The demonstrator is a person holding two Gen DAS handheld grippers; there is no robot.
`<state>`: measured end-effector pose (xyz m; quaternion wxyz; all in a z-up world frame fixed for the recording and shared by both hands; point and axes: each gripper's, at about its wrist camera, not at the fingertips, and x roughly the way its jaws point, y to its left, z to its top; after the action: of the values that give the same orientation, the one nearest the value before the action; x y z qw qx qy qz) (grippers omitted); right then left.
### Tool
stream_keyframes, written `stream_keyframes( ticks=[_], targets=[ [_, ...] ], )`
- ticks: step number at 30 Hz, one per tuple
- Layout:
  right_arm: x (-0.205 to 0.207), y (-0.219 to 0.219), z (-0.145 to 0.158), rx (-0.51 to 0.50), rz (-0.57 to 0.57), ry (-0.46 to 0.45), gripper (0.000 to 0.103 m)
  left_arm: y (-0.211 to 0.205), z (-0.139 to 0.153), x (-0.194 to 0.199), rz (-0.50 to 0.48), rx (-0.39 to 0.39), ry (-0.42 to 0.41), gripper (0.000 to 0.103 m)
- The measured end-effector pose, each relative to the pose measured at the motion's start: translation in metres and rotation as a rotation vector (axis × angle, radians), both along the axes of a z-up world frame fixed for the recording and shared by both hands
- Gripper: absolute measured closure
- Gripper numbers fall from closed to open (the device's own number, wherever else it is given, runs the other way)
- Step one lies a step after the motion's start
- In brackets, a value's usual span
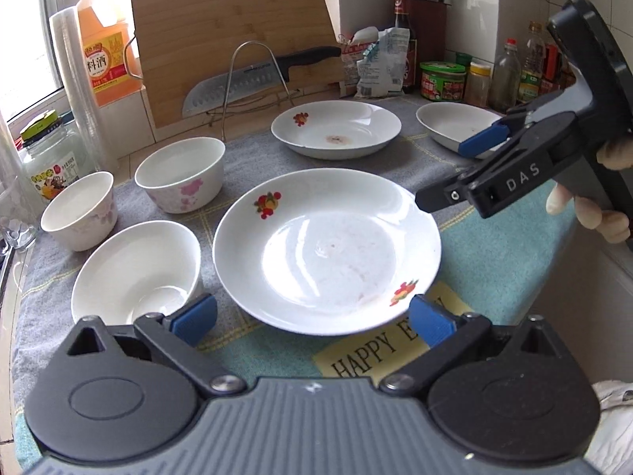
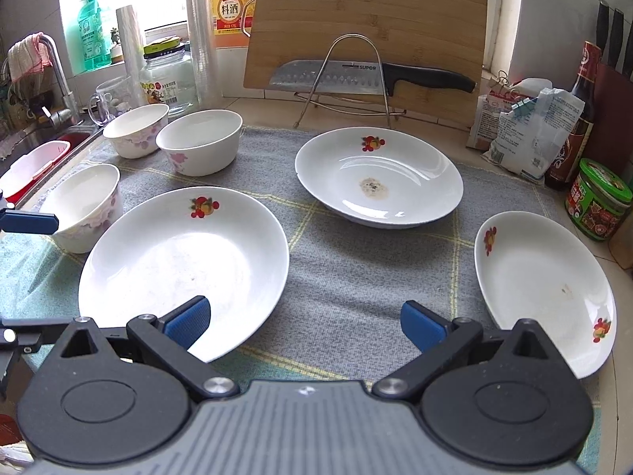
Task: Organize plates and bowls
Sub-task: 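Grasp the rim of another white flower plate with the right gripper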
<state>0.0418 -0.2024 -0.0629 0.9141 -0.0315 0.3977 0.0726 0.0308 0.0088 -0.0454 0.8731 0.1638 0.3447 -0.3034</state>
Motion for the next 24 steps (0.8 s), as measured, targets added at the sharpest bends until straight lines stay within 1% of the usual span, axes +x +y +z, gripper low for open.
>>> stream_keyframes(
  ticks=[5,9,13,17,20,24],
  targets=[
    [0.004,0.014,-0.001,0.016,0.014,0.021,0.0,0.006,-0.017,0.001,-0.005,0.013,0.021,0.001],
    [0.008,0.022,-0.004,0.01,0.03,0.028,0.0,0.006,-0.028,0.003,0.007,0.013,0.027,0.001],
    [0.012,0.025,-0.006,0.005,0.05,0.031,0.0,0.001,-0.034,0.004,0.021,-0.002,0.039,0.001],
    [0.014,0.023,-0.009,0.004,0.063,0.042,0.0,-0.007,-0.041,0.003,0.026,0.006,0.041,0.001],
    [0.016,0.018,-0.012,0.029,0.079,0.052,0.0,-0.01,-0.043,0.004,0.025,-0.01,0.035,0.001],
    [0.022,0.013,-0.019,0.074,0.119,0.074,0.0,-0.011,-0.045,0.011,0.049,-0.043,0.06,0.001]
  ],
)
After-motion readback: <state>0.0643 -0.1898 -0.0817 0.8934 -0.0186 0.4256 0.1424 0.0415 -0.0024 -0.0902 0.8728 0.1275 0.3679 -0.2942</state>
